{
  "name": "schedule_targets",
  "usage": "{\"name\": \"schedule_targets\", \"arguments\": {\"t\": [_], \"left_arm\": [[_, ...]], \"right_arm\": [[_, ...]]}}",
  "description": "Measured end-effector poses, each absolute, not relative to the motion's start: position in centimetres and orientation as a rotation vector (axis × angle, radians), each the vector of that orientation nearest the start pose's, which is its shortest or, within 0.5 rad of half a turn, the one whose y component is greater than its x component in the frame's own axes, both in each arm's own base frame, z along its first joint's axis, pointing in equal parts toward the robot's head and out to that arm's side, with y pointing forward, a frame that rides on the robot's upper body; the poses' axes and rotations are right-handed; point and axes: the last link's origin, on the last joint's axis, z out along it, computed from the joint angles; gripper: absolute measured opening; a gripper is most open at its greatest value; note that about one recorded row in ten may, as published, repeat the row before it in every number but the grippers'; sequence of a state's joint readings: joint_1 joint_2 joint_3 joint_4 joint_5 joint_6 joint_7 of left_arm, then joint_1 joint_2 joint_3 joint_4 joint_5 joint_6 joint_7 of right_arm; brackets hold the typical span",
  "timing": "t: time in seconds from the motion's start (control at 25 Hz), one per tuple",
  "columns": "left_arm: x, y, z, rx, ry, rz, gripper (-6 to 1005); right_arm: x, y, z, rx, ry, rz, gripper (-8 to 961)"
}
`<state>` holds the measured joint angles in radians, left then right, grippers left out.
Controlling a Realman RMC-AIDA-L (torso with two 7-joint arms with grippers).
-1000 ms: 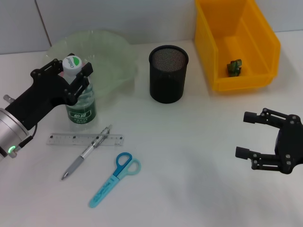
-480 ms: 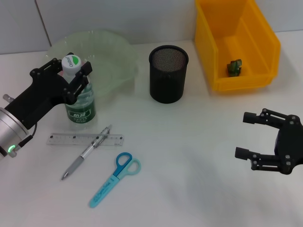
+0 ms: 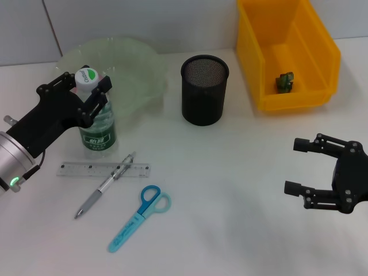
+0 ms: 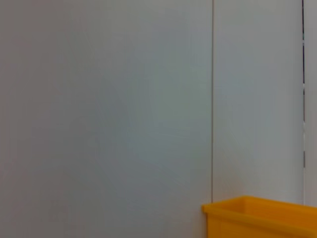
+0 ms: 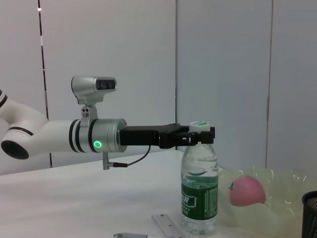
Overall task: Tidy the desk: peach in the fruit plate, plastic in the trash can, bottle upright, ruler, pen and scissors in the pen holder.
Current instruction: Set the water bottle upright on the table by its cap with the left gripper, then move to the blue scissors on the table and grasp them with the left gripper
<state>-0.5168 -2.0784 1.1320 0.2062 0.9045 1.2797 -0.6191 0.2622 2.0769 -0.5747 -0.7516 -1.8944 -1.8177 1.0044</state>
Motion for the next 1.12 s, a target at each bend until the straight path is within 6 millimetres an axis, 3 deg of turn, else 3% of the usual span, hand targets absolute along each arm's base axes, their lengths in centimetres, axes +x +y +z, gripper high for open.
{"name": "schedule_targets", "arguments": {"t": [0.16,0.72,0.84,0.88,1.0,1.12], "left_arm": [[-26.7,34.4,-2.7,-2.104,-0.384,-0.966,444],[-26.9,33.9,-2.4,-2.083,-0.385,-0.989,660],[-27.7,32.7,-1.2,-2.051,-0.363,-1.029,740],[-28.3,31.3,-0.3,-2.037,-0.340,-1.056,750],[-28.6,30.6,0.1,-2.034,-0.329,-1.064,778],[-29.0,27.1,0.2,-2.164,-0.248,-1.069,807]], "right_arm": [[30.9,24.7,4.0,-2.590,0.263,0.817,833],[30.9,24.7,3.9,-2.596,0.263,0.813,833],[30.9,24.7,4.0,-2.589,0.267,0.817,834],[30.8,24.9,4.1,-2.583,0.292,0.828,834],[30.7,25.2,4.4,-2.583,0.336,0.832,834],[30.5,25.7,5.0,-2.588,0.382,0.833,834]]}}
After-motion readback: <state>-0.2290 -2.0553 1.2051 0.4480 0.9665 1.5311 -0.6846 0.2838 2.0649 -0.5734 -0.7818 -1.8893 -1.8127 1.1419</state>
